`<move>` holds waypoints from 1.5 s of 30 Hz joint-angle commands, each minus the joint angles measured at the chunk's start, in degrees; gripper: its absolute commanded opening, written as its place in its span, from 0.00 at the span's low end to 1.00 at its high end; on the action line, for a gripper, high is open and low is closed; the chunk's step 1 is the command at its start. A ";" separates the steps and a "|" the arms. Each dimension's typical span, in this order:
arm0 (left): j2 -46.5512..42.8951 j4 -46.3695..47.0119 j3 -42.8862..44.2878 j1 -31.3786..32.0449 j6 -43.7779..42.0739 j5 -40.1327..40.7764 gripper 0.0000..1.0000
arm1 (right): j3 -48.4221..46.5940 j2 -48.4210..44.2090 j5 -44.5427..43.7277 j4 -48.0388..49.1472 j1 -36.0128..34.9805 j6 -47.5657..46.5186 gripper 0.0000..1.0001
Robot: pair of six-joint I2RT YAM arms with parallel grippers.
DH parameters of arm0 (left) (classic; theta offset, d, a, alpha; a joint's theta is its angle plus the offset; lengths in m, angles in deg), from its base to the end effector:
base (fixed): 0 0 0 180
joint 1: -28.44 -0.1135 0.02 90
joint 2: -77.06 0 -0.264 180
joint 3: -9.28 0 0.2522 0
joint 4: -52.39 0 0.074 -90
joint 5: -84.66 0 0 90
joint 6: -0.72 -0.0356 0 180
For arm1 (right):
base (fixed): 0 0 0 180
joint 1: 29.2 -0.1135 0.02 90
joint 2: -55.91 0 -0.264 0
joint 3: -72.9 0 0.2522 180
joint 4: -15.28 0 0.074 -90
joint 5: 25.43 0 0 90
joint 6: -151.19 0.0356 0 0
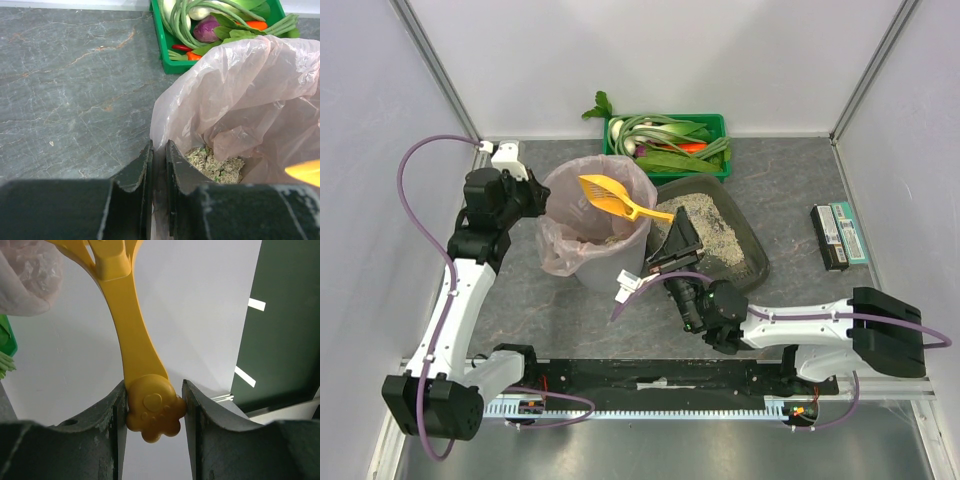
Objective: Clean the litter box
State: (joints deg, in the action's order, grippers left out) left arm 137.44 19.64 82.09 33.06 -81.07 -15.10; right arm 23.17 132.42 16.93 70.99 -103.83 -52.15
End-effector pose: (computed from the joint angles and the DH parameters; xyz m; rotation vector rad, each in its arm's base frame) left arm 0.2368 -0.0252 0.3594 0.0542 1.9319 -0.3137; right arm 0.0967 0.2527 0.3040 -1.0972 0.7078 -1.0227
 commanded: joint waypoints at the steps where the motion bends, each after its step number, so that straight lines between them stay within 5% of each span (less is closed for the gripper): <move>1: -3.07 0.97 -0.95 1.00 1.90 1.31 0.02 | -0.52 -1.80 -7.02 -1.09 -1.39 -7.61 0.00; 8: -3.34 -0.09 -0.78 0.83 0.67 6.76 0.02 | -1.73 -3.46 -17.04 -2.12 -2.45 5.46 0.00; 10: -3.16 -0.53 -0.51 0.48 0.32 8.95 0.02 | -6.56 -7.58 -18.71 -16.50 -2.71 15.28 0.00; 12: -2.99 -0.53 -0.77 -0.31 0.14 9.58 0.02 | -13.29 -10.31 -17.76 -39.43 -3.33 36.17 0.00; 14: -1.94 -0.70 -0.60 -1.98 0.05 11.60 0.02 | -19.37 -12.96 -14.52 -52.11 -3.33 54.95 0.00; 20: 0.35 -0.79 0.89 -4.45 0.76 10.99 0.02 | -26.67 -14.29 -18.79 -66.02 -3.42 73.14 0.00; 26: -0.26 0.69 1.60 -6.99 0.67 10.03 0.02 | -32.59 -16.56 -20.57 -90.79 -3.24 96.96 0.00; 32: -1.67 1.32 2.48 -6.82 1.02 7.83 0.02 | -29.25 -23.51 -18.11 -100.38 -1.23 112.71 0.00; 38: -1.23 0.53 4.41 -6.38 1.37 6.15 0.03 | -27.94 -18.68 2.62 -111.21 13.69 125.19 0.00; 40: -1.14 0.26 4.41 -6.29 0.85 6.24 0.17 | -26.62 -18.33 5.61 -111.22 16.43 125.55 0.00; 44: -2.10 0.44 4.59 -5.94 -0.03 6.68 0.76 | -24.60 -17.89 17.01 -113.15 24.60 127.22 0.00; 45: -2.02 0.44 5.20 -5.85 -0.56 8.25 0.82 | -24.16 -17.54 19.14 -113.59 25.84 128.27 0.00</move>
State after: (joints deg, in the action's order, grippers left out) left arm 136.98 17.74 83.80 26.72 -80.83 -8.43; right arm -1.70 115.40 22.81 -39.12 -83.16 70.14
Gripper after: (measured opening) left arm 0.698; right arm 0.497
